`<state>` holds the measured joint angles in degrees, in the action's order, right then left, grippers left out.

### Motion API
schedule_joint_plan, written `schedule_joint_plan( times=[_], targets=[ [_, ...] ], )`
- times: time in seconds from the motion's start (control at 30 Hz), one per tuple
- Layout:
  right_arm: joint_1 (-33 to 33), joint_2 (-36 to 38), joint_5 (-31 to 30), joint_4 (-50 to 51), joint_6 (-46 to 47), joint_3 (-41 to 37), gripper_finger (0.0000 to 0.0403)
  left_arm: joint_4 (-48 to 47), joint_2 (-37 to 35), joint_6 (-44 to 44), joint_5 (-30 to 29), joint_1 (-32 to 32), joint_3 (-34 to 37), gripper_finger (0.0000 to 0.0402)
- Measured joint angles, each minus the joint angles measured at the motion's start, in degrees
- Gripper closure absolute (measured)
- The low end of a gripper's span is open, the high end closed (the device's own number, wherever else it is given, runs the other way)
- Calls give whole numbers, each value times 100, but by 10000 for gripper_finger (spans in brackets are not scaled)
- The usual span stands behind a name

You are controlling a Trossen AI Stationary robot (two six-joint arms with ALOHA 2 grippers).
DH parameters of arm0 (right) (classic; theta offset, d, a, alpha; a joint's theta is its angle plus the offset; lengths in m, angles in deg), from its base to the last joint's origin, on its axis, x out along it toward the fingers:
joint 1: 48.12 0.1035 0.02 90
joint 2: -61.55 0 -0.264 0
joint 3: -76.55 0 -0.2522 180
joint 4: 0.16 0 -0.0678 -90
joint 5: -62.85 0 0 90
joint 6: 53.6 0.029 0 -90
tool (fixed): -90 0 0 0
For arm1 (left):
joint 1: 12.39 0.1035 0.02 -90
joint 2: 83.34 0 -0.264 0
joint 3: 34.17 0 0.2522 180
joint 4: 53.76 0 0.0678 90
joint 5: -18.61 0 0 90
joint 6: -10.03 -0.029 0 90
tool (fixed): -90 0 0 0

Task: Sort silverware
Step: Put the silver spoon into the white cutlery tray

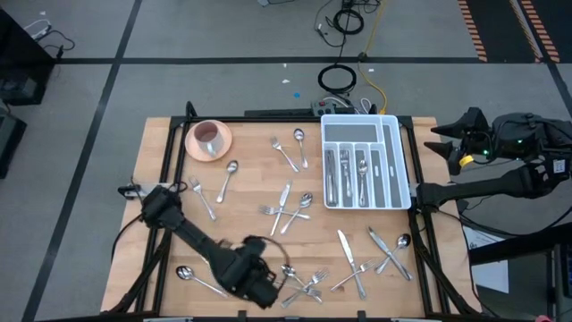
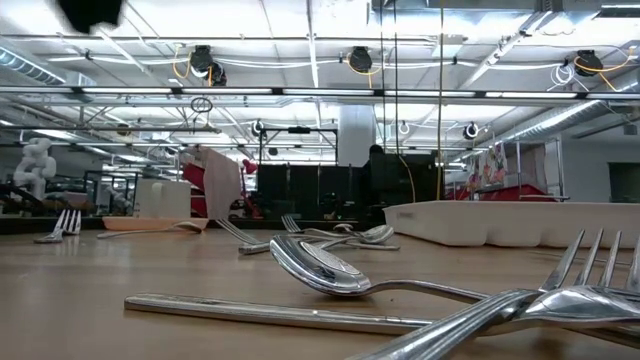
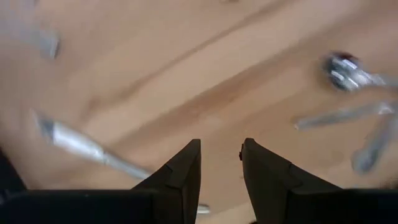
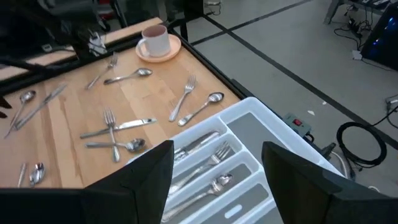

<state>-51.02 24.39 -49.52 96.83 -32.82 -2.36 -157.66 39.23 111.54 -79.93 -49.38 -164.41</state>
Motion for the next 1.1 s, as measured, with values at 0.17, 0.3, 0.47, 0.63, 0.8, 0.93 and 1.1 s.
schedule_joint_plan(
  times=[0.17,0.3,0.47,0.63,0.8,0.93,1.1],
  targets=[
    [-1,-2,-2,-309,112,2,165,21,2,2732,233,-606,286,281],
    [0,-2,-2,-405,263,2,165,-15,-5,2823,530,-801,391,281],
    [-1,-2,-2,-554,403,2,165,10,-93,1876,-117,-1098,394,281],
    [0,-2,-2,-550,558,2,165,24,-398,-2470,95,-1250,434,281],
    [0,-9,1,-547,566,2,165,42,-774,-4456,289,-1435,1262,281],
    [0,-9,22,-546,714,2,165,755,-1585,-4157,325,-1601,2595,281],
    [0,-9,20,-543,889,2,165,2437,-2805,-4048,422,-1754,4221,281]
  ],
)
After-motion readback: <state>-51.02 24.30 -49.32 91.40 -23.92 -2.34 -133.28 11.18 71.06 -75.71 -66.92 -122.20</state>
